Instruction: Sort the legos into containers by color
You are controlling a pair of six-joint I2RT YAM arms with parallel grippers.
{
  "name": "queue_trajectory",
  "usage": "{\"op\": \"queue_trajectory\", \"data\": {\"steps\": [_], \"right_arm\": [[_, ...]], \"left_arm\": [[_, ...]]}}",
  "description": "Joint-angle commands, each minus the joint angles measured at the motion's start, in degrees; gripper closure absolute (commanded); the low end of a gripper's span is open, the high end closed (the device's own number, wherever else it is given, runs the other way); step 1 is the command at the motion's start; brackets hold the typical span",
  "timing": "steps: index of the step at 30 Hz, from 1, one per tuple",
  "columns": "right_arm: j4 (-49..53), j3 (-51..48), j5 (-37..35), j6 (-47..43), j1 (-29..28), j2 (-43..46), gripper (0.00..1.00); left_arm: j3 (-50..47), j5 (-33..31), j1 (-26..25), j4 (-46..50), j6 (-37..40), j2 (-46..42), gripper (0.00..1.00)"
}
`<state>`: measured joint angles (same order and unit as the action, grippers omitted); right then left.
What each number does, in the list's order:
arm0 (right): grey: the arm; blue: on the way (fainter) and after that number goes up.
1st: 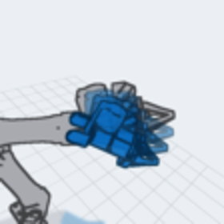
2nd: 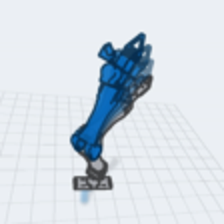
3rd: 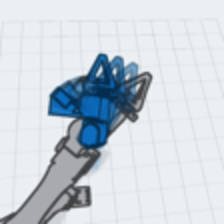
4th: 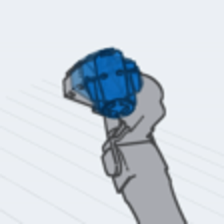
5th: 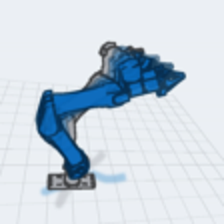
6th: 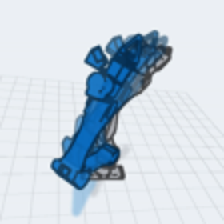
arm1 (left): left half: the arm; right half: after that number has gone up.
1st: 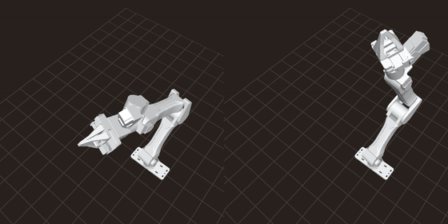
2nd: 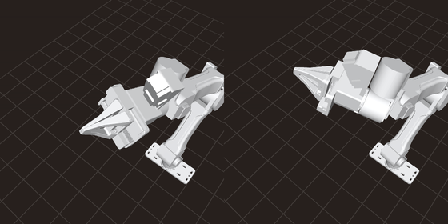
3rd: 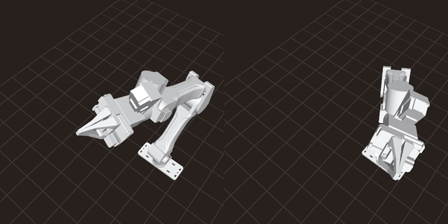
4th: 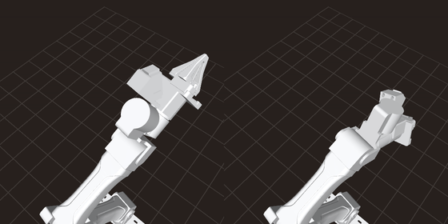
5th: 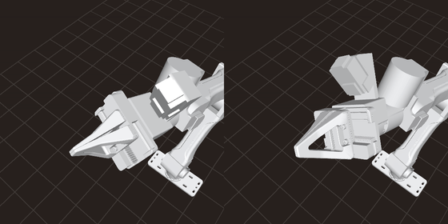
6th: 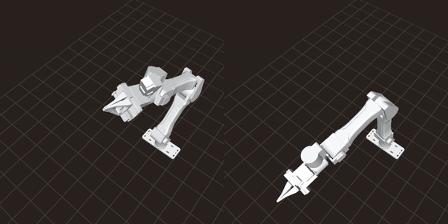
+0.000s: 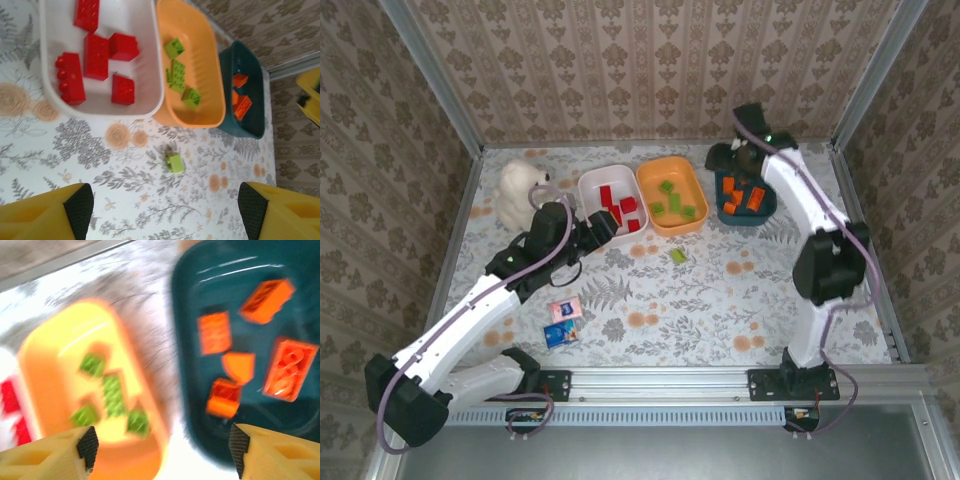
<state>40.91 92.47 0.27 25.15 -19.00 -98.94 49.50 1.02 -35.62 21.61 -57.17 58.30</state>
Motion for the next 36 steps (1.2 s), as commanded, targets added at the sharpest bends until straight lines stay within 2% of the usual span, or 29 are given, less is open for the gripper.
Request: {"op": "queue_trajectory", "data": {"steps": [1, 6, 12, 20, 25, 30, 36], "right_arm": [[-4.38, -12.63, -0.28, -3.71, -5.04, 2.52, 0.20], [-5.45, -20.37, -0.44, -7.41, -11.49, 4.17, 0.18], [-4.45, -18.93, -0.42, -9.82, -14.68, -3.01, 0.28], [-2.11, -13.52, -3.73, -10.94, -15.63, -11.33, 0.32], [-0.62, -10.93, -6.59, -12.22, -15.67, -14.38, 0.39], [-0.08, -9.42, -7.22, -12.99, -15.73, -16.64, 0.52], [0.34, -8.86, -7.22, -13.29, -16.04, -17.39, 0.59]], "left_arm": [[-2.09, 3.89, 1.49, -0.07, 1.27, -3.45, 0.21], [-3.42, 4.56, 2.56, 2.15, 1.40, -6.56, 0.21], [-4.53, 4.02, 2.66, 3.71, 0.51, -9.20, 0.21], [-5.21, 3.03, 2.59, 4.64, -0.73, -11.31, 0.21], [-5.77, 2.51, 2.44, 4.37, -1.54, -11.88, 0.21], [-5.90, 2.34, 2.14, 3.52, -1.81, -11.35, 0.21], [-5.56, 2.50, 1.87, 2.80, -1.77, -10.34, 0.21]]}}
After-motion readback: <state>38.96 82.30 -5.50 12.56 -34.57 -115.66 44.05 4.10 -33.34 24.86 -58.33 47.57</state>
